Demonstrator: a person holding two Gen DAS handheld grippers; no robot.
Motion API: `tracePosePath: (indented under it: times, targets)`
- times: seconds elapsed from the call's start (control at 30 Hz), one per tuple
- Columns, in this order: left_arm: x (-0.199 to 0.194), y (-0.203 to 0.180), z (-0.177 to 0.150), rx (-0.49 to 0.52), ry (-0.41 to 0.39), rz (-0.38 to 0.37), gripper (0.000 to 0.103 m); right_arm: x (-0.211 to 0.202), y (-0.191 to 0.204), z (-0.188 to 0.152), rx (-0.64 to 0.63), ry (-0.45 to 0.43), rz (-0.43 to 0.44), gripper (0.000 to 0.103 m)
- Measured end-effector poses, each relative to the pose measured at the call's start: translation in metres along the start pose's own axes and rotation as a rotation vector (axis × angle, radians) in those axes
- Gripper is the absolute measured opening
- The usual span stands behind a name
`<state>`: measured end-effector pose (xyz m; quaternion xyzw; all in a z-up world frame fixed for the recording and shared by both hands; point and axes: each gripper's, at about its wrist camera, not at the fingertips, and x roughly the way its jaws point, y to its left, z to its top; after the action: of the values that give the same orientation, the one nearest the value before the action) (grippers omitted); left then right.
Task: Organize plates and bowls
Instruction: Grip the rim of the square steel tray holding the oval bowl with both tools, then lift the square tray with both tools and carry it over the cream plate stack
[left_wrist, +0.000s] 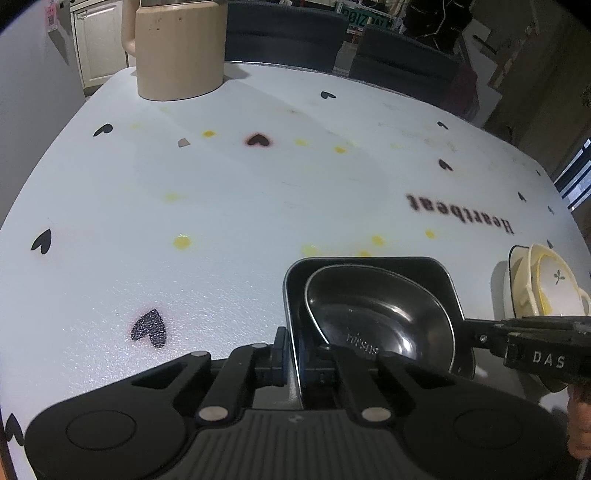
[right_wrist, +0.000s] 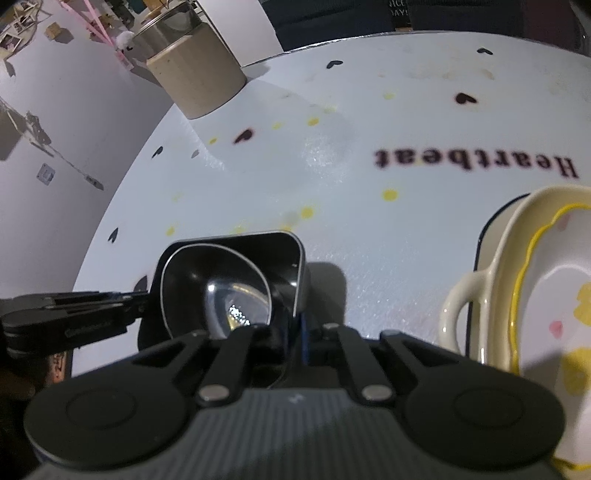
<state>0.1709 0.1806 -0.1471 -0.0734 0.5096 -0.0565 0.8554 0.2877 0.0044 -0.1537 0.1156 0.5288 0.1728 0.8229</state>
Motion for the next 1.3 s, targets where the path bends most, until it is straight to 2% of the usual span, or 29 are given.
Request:
tracePosePath:
  times: [0.23,0.43,0.63,1.07,1.3]
  targets:
    - [-0.011,-0.003,0.003,-0.014,-0.054,-0.004,0.005,-0.002,0.003,0.0,-0.012,-0.019,-0.008,0.006]
    - [-0.035,-0.009,0.01,-0.05,-0.139,-0.028,0.006,-0.021,0.003,0.008,-0.029,-0.082,0.014,0.006]
    - [-0.063,-0.024,0.014,-0.083,-0.231,-0.071,0.006,-0.057,-0.001,0.014,-0.053,-0.174,0.051,0.007]
    - [-0.109,-0.094,0.015,-0.06,-0.38,-0.197,0.007,-0.151,-0.044,0.011,-0.034,-0.337,0.088,0.008]
    - [-0.115,-0.136,0.009,-0.066,-0.413,-0.271,0.007,-0.191,-0.078,-0.006,-0.006,-0.403,0.083,0.008]
